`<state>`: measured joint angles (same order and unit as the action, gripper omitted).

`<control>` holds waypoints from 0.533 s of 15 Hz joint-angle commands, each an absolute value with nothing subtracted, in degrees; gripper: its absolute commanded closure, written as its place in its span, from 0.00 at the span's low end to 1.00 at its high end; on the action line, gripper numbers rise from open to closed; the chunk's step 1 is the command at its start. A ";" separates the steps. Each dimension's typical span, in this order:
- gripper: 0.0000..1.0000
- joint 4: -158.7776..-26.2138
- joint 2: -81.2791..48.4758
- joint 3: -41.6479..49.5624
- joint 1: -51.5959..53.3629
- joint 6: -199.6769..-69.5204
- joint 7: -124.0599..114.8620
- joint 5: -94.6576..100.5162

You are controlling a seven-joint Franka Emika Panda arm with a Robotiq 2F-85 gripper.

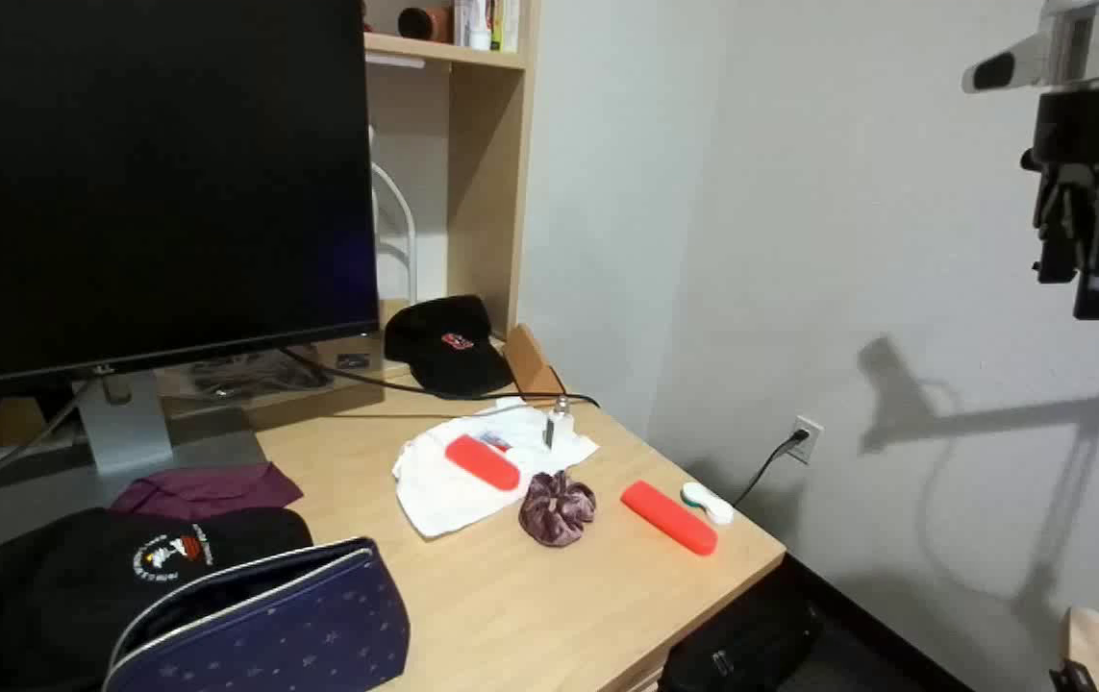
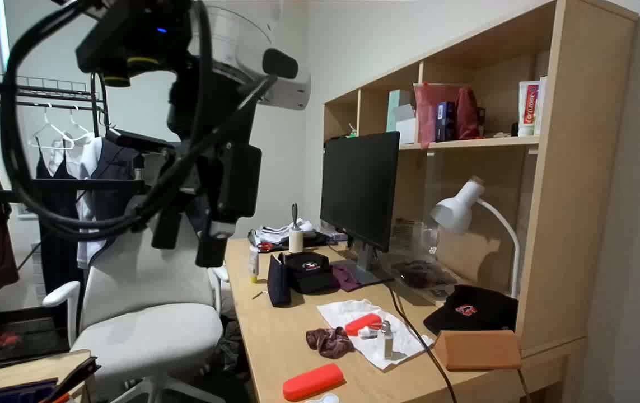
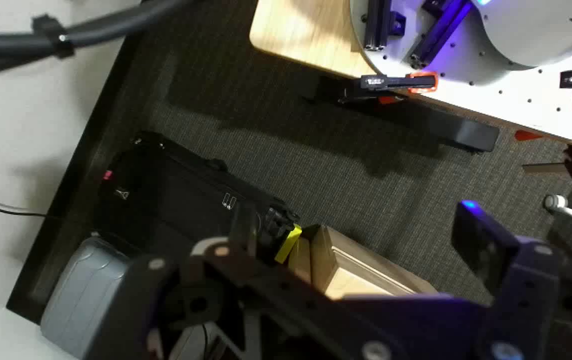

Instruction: Stack the orange objects

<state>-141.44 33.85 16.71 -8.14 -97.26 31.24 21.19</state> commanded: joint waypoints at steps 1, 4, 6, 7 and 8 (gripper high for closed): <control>0.00 -141.37 33.86 16.85 -7.94 -97.14 31.15 21.24; 0.00 -139.94 32.26 17.04 -7.39 -96.98 32.25 21.07; 0.00 -137.86 29.77 17.06 -6.29 -97.36 33.15 20.49; 0.00 -136.83 28.58 17.06 -5.62 -97.60 33.93 20.20; 0.00 -134.89 26.36 16.70 -4.61 -97.87 34.35 19.75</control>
